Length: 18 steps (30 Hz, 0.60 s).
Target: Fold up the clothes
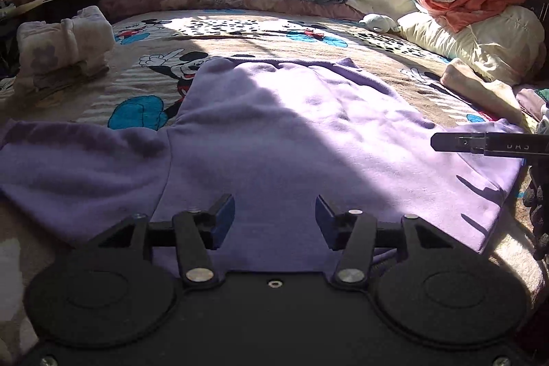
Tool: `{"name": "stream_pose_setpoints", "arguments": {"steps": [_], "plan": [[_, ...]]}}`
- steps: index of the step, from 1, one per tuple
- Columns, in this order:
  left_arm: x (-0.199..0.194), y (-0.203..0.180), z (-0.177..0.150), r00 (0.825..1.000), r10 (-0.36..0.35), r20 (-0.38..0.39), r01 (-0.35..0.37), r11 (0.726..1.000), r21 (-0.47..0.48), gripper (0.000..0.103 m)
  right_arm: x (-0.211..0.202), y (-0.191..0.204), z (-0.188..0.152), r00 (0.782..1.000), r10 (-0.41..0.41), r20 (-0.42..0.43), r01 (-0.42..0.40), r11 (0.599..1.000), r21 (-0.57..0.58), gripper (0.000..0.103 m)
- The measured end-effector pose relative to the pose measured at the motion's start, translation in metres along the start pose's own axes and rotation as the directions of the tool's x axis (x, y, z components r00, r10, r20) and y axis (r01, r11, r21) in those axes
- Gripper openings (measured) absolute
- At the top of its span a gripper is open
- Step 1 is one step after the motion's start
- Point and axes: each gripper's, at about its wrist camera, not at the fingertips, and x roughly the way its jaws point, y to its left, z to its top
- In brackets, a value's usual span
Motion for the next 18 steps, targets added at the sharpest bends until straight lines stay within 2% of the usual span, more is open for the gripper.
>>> {"name": "stream_pose_setpoints", "arguments": {"steps": [2,5,6,7,9,10,11,13,15,17,18], "plan": [[-0.003,-0.011,-0.012,1.000,0.017,0.019,-0.018,0.999,0.045,0.052,-0.008,0.016,-0.015,1.000,-0.011,-0.008,0.011,0.999,-0.042,0.043],[0.003,-0.027,-0.039,0.999,0.046,0.028,-0.050,0.989,0.138,0.057,-0.009,0.041,-0.047,0.991,-0.116,-0.063,0.104,0.981,-0.162,0.043],[0.001,-0.030,-0.042,0.998,0.056,0.030,-0.060,0.986,0.155,0.057,-0.016,0.048,-0.053,0.990,-0.129,-0.054,0.118,0.978,-0.175,0.043],[-0.003,-0.033,-0.041,0.997,0.065,0.032,-0.069,0.984,0.166,0.057,-0.024,0.053,-0.055,0.992,-0.127,-0.020,0.122,0.976,-0.182,0.043],[-0.016,-0.032,-0.039,0.996,0.060,0.070,-0.068,0.990,0.122,0.057,-0.036,0.059,-0.059,0.990,-0.136,0.023,0.138,0.969,-0.207,0.043],[-0.019,-0.031,-0.040,0.994,0.067,0.084,-0.076,0.991,0.111,0.059,-0.030,0.056,-0.061,0.986,-0.163,-0.034,0.152,0.965,-0.214,0.044],[-0.020,-0.032,-0.042,0.993,0.078,0.090,-0.088,0.990,0.107,0.064,-0.026,0.052,-0.062,0.985,-0.157,-0.068,0.141,0.969,-0.204,0.045],[-0.012,-0.036,-0.051,0.995,0.097,0.038,-0.101,0.983,0.152,0.067,-0.037,0.051,-0.059,0.991,-0.130,-0.025,0.124,0.978,-0.169,0.045],[-0.012,-0.042,-0.057,0.994,0.106,0.039,-0.111,0.974,0.197,0.067,-0.047,0.050,-0.057,0.994,-0.107,0.014,0.108,0.985,-0.135,0.046],[-0.018,-0.043,-0.055,0.994,0.093,0.048,-0.100,0.979,0.176,0.068,-0.038,0.042,-0.061,0.984,-0.161,-0.072,0.153,0.983,-0.105,0.054],[-0.022,-0.043,-0.054,0.995,0.087,0.053,-0.095,0.982,0.165,0.068,-0.033,0.032,-0.065,0.984,-0.133,-0.122,0.128,0.990,-0.052,0.057]]}}
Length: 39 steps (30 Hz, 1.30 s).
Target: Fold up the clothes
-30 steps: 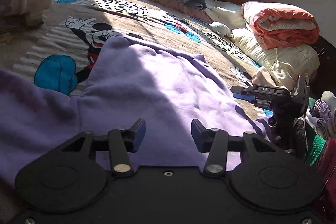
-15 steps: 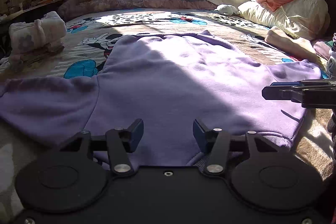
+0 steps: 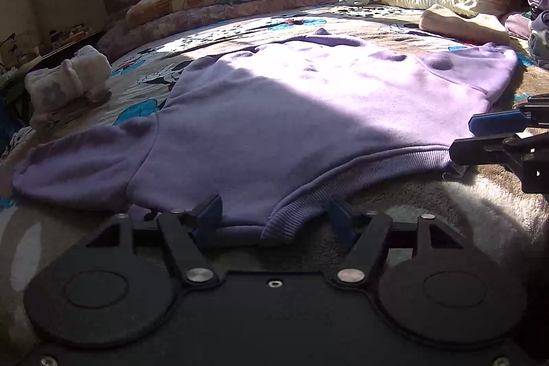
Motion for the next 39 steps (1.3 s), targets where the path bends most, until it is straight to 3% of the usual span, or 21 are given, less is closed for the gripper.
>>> {"name": "stream_pose_setpoints", "arguments": {"steps": [2,5,10,13,16,22,25,26,29,31,35,38,39], "plan": [[0.005,-0.004,-0.003,0.999,0.002,-0.039,-0.001,1.000,0.017,0.074,-0.010,-0.012,-0.005,0.997,0.049,0.057,-0.054,0.994,0.099,0.057],[-0.005,-0.009,-0.003,1.000,-0.009,-0.020,0.010,0.999,0.036,0.075,-0.022,-0.025,-0.007,0.993,0.059,0.099,-0.080,0.973,0.215,0.057],[-0.015,-0.021,-0.003,1.000,-0.023,-0.001,0.023,0.998,0.051,0.075,-0.033,-0.074,-0.026,0.974,0.096,0.205,-0.194,0.821,0.537,0.056],[-0.018,-0.032,-0.004,0.999,-0.036,0.001,0.036,0.996,0.076,0.075,-0.040,-0.094,-0.034,0.965,0.059,0.255,-0.211,0.752,0.624,0.056],[-0.024,-0.044,0.002,0.998,-0.036,0.052,0.032,0.996,0.082,0.075,-0.047,-0.111,-0.044,0.954,0.024,0.298,-0.233,0.682,0.693,0.057],[-0.017,-0.078,0.040,0.989,-0.075,0.126,0.061,0.992,0.114,0.070,-0.054,-0.141,-0.057,0.930,-0.028,0.366,-0.281,0.588,0.759,0.057],[-0.002,-0.100,0.053,0.985,-0.094,0.141,0.076,0.989,0.130,0.070,-0.056,-0.152,-0.062,0.918,-0.051,0.393,-0.298,0.562,0.771,0.058],[0.006,-0.107,0.054,0.986,-0.100,0.131,0.084,0.989,0.124,0.070,-0.057,-0.156,-0.063,0.914,-0.059,0.401,-0.304,0.554,0.775,0.059],[0.045,-0.133,0.039,0.981,-0.186,-0.064,0.193,0.970,0.145,0.071,-0.059,-0.166,-0.067,0.903,-0.075,0.424,-0.323,0.534,0.782,0.063],[0.037,-0.146,0.033,0.986,-0.162,-0.044,0.168,0.962,0.214,0.070,-0.060,-0.175,-0.069,0.894,-0.081,0.441,-0.339,0.521,0.783,0.063],[0.019,-0.156,0.041,0.985,-0.170,-0.001,0.164,0.950,0.266,0.068,-0.056,-0.191,-0.071,0.881,-0.076,0.466,-0.371,0.500,0.782,0.063],[0.017,-0.177,0.044,0.988,-0.155,0.027,0.132,0.911,0.391,0.069,-0.053,-0.200,-0.066,0.877,-0.077,0.474,-0.376,0.505,0.777,0.064],[0.019,-0.184,0.046,0.987,-0.157,0.027,0.132,0.899,0.417,0.069,-0.055,-0.207,-0.067,0.869,-0.082,0.488,-0.392,0.490,0.779,0.067]]}}
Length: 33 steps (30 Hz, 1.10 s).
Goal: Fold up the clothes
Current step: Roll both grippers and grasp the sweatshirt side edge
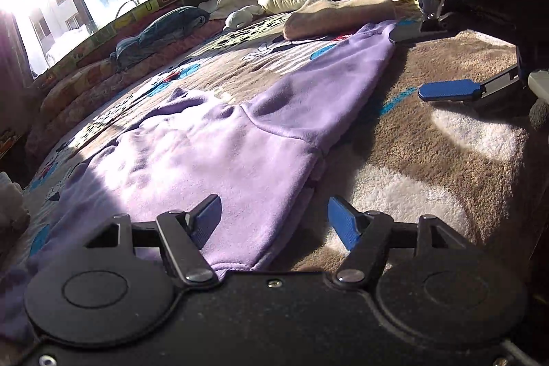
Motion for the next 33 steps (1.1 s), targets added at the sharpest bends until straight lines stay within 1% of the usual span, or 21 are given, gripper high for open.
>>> {"name": "stream_pose_setpoints", "arguments": {"steps": [2,4,8,11,14,18,20,24,27,29,30,33], "plan": [[0.008,-0.011,0.008,1.000,-0.002,-0.001,0.002,0.998,0.056,0.069,-0.004,-0.006,0.012,0.999,0.023,0.026,-0.024,0.999,0.038,0.070],[0.017,-0.024,0.015,1.000,0.019,0.007,-0.020,0.992,0.124,0.068,-0.008,-0.013,0.022,0.998,0.040,0.054,-0.044,0.996,0.079,0.071],[0.038,-0.046,0.031,0.998,0.059,0.024,-0.063,0.965,0.253,0.068,-0.016,-0.033,0.045,0.990,0.064,0.122,-0.084,0.981,0.173,0.072],[0.056,-0.063,0.047,0.994,0.096,0.042,-0.105,0.937,0.334,0.068,-0.018,-0.042,0.054,0.986,0.073,0.151,-0.104,0.973,0.206,0.073],[0.076,-0.079,0.062,0.989,0.132,0.066,-0.147,0.904,0.401,0.068,-0.019,-0.052,0.057,0.978,0.094,0.184,-0.141,0.955,0.260,0.073],[0.099,-0.102,0.081,0.982,0.158,0.099,-0.186,0.860,0.475,0.067,-0.023,-0.062,0.063,0.966,0.100,0.240,-0.173,0.936,0.306,0.073],[0.111,-0.112,0.089,0.982,0.157,0.108,-0.191,0.841,0.506,0.061,-0.025,-0.067,0.066,0.958,0.096,0.269,-0.184,0.928,0.324,0.073],[0.132,-0.128,0.105,0.981,0.152,0.124,-0.196,0.811,0.551,0.056,-0.031,-0.081,0.068,0.939,0.104,0.328,-0.228,0.902,0.368,0.072],[0.146,-0.139,0.118,0.979,0.152,0.132,-0.201,0.790,0.580,0.051,-0.033,-0.087,0.068,0.921,0.103,0.377,-0.257,0.886,0.386,0.072],[0.153,-0.145,0.125,0.979,0.152,0.133,-0.202,0.779,0.594,0.044,-0.033,-0.092,0.069,0.906,0.104,0.411,-0.283,0.870,0.405,0.072],[0.158,-0.150,0.128,0.979,0.154,0.134,-0.204,0.772,0.602,0.043,-0.033,-0.095,0.069,0.901,0.106,0.421,-0.295,0.861,0.414,0.072],[0.170,-0.158,0.137,0.977,0.161,0.136,-0.211,0.755,0.621,0.036,-0.029,-0.097,0.070,0.896,0.109,0.431,-0.306,0.855,0.419,0.072]]}}
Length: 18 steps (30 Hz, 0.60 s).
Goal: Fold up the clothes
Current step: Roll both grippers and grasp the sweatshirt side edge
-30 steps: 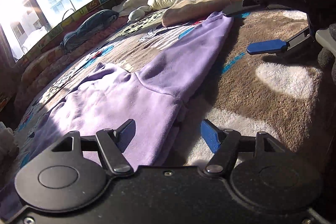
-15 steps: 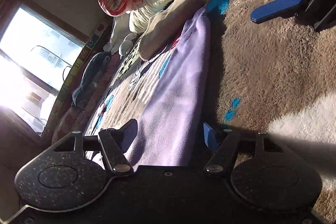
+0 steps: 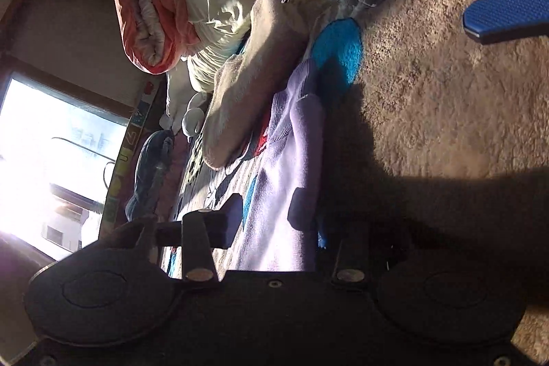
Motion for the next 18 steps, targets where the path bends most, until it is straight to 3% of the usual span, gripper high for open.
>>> {"name": "stream_pose_setpoints", "arguments": {"steps": [9,13,18], "plan": [[0.025,-0.003,0.029,1.000,-0.002,-0.021,0.002,1.000,0.029,0.031,0.010,-0.007,0.000,0.999,0.027,0.021,-0.027,1.000,0.004,0.070],[0.035,-0.006,0.038,0.997,-0.064,-0.047,0.065,0.997,0.028,0.002,0.012,-0.010,-0.001,0.998,0.046,0.040,-0.047,0.999,0.010,0.069],[0.033,0.015,0.040,0.994,-0.105,-0.039,0.101,0.991,-0.088,0.003,0.015,-0.016,-0.003,0.993,0.095,0.071,-0.098,0.994,0.044,0.069]]}}
